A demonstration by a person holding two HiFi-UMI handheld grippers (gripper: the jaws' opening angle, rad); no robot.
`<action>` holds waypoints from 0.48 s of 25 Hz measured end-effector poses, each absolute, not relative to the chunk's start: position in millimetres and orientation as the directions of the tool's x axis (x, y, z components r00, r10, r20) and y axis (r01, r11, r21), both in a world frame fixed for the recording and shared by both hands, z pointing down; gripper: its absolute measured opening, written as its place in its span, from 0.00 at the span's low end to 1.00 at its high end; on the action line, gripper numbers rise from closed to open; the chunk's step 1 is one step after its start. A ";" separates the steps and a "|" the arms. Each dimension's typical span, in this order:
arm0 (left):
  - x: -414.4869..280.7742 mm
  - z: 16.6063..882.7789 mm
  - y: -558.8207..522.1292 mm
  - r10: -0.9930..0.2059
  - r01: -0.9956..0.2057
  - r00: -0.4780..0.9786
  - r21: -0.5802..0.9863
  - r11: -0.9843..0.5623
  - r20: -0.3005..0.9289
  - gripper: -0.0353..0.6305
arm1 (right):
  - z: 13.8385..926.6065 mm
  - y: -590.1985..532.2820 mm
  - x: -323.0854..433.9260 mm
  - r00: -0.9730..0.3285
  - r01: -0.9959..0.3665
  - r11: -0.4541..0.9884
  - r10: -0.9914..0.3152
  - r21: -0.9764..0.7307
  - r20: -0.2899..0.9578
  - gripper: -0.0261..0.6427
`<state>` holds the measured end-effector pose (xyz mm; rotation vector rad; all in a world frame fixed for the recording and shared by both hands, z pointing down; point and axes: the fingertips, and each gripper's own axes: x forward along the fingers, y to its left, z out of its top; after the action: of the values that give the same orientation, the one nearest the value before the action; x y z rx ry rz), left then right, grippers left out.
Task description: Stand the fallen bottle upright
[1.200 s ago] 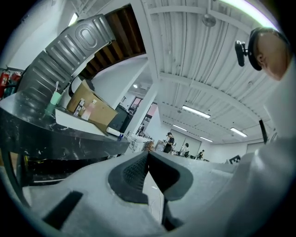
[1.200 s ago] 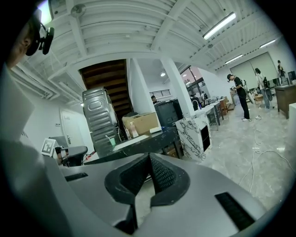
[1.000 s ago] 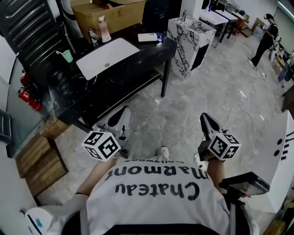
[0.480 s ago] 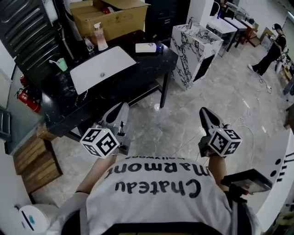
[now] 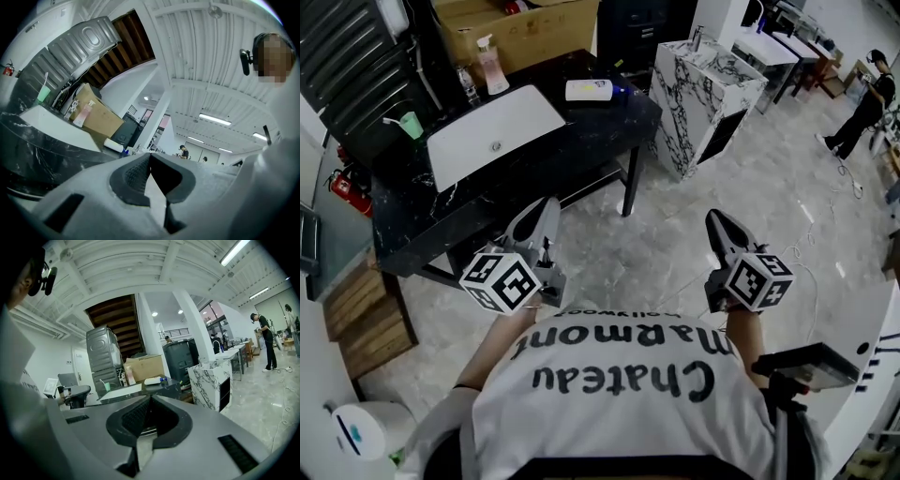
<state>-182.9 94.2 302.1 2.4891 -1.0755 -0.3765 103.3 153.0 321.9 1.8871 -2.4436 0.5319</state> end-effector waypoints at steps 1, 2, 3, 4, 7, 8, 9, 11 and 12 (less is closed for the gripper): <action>-179.8 305.8 93.0 -0.740 -0.632 0.668 0.466 -0.619 -0.076 0.08 | 326.6 151.3 104.9 -0.277 -0.939 0.217 -0.936 -0.265 0.218 0.06; -177.2 309.1 91.9 -0.740 -0.634 0.670 0.469 -0.615 -0.066 0.08 | 331.0 150.1 106.5 -0.279 -0.938 0.215 -0.934 -0.273 0.223 0.06; -175.1 311.9 90.7 -0.740 -0.635 0.671 0.471 -0.612 -0.056 0.08 | 335.2 148.8 108.2 -0.280 -0.936 0.212 -0.933 -0.282 0.227 0.06; -173.3 314.2 89.1 -0.740 -0.638 0.672 0.471 -0.609 -0.046 0.08 | 338.9 147.2 109.8 -0.280 -0.933 0.209 -0.932 -0.292 0.230 0.06; -168.6 318.9 80.0 -0.737 -0.646 0.675 0.464 -0.607 -0.025 0.08 | 348.3 140.2 114.1 -0.280 -0.928 0.200 -0.931 -0.315 0.234 0.06; -166.7 320.7 75.5 -0.736 -0.646 0.677 0.462 -0.607 -0.020 0.08 | 351.3 137.4 116.1 -0.277 -0.927 0.195 -0.931 -0.320 0.236 0.06; -164.2 322.7 70.4 -0.734 -0.646 0.679 0.463 -0.607 -0.016 0.08 | 354.3 134.4 118.5 -0.274 -0.927 0.190 -0.932 -0.324 0.238 0.06; -156.7 327.0 58.6 -0.728 -0.641 0.686 0.467 -0.610 -0.009 0.08 | 360.1 127.7 124.7 -0.265 -0.927 0.177 -0.932 -0.330 0.246 0.06; -151.8 329.0 51.7 -0.722 -0.636 0.691 0.469 -0.613 -0.006 0.08 | 362.5 123.8 128.2 -0.260 -0.928 0.170 -0.932 -0.332 0.251 0.06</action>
<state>-151.8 51.7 329.0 2.4671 -1.0517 -0.2699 128.2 123.8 362.5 1.9167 -2.4103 0.6716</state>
